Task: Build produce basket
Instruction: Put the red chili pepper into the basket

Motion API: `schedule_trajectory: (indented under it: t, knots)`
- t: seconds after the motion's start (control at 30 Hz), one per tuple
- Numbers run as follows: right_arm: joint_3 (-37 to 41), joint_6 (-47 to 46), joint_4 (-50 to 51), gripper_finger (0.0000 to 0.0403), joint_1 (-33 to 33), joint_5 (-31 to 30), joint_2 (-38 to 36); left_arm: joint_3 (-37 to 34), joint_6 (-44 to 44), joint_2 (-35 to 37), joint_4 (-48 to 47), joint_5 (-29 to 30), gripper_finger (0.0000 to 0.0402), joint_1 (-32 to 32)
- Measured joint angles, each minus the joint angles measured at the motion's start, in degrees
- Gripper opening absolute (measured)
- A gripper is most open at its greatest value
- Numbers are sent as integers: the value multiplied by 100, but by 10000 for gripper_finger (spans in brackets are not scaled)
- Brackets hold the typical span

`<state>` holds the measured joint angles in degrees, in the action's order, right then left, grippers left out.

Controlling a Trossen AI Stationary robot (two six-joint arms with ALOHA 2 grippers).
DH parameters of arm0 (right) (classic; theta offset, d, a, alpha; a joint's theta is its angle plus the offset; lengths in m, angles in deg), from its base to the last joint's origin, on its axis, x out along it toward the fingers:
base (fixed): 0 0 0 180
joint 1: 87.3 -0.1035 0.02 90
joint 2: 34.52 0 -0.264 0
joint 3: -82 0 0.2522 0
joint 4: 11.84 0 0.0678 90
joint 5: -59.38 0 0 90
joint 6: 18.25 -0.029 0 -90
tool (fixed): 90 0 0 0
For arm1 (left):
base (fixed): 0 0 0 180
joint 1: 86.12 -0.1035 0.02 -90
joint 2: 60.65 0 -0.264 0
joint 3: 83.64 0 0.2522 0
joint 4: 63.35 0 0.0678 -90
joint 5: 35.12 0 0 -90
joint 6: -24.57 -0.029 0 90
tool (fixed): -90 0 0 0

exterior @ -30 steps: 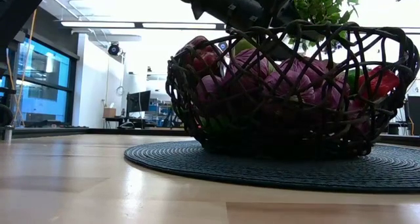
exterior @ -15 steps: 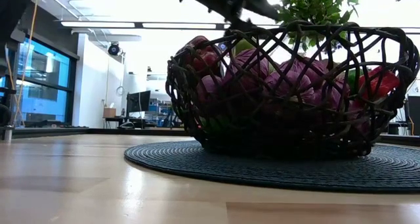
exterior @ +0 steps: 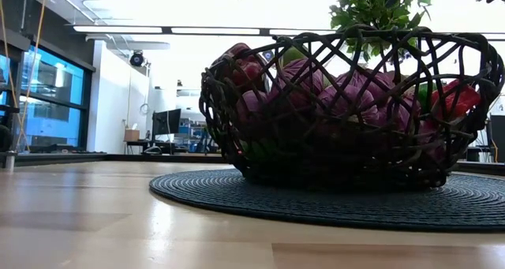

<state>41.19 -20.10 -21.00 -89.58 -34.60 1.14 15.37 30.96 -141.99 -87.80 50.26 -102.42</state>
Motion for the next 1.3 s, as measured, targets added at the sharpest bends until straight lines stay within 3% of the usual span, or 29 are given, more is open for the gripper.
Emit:
schedule_trajectory:
  t: [0.13, 0.27, 0.47, 0.57, 0.67, 0.83, 1.1, 1.3]
  knots:
    - [-215, -425, 1072, 0, 0, 180, 320, -1375, 202, 1097, 1083, 375, 197, 166]
    - [-722, -145, 1928, 0, 0, 487, 821, -2661, 440, 2165, 1861, 764, 139, 415]
    - [-1257, 0, 2567, 0, -2, 1142, 1173, -3697, 543, 3357, 2014, 1481, 45, 929]
    - [-1252, -358, 3141, 0, -15, 1492, 1123, -3925, 467, 3705, 1955, 1897, 8, 1116]
    - [-1183, -672, 3925, 0, -161, 1518, 1119, -4061, 451, 3874, 1929, 2200, 8, 1204]
    - [-1089, -892, 4975, 0, -496, 1521, 1273, -4062, 392, 3904, 1937, 2220, 1, 1200]
    - [-1049, -904, 5142, 0, -752, 1355, 1762, -4062, 392, 3881, 1947, 2173, 0, 1200]
    - [-1049, -810, 5139, 0, -748, 921, 2083, -4062, 427, 3877, 1923, 1754, 0, 1198]
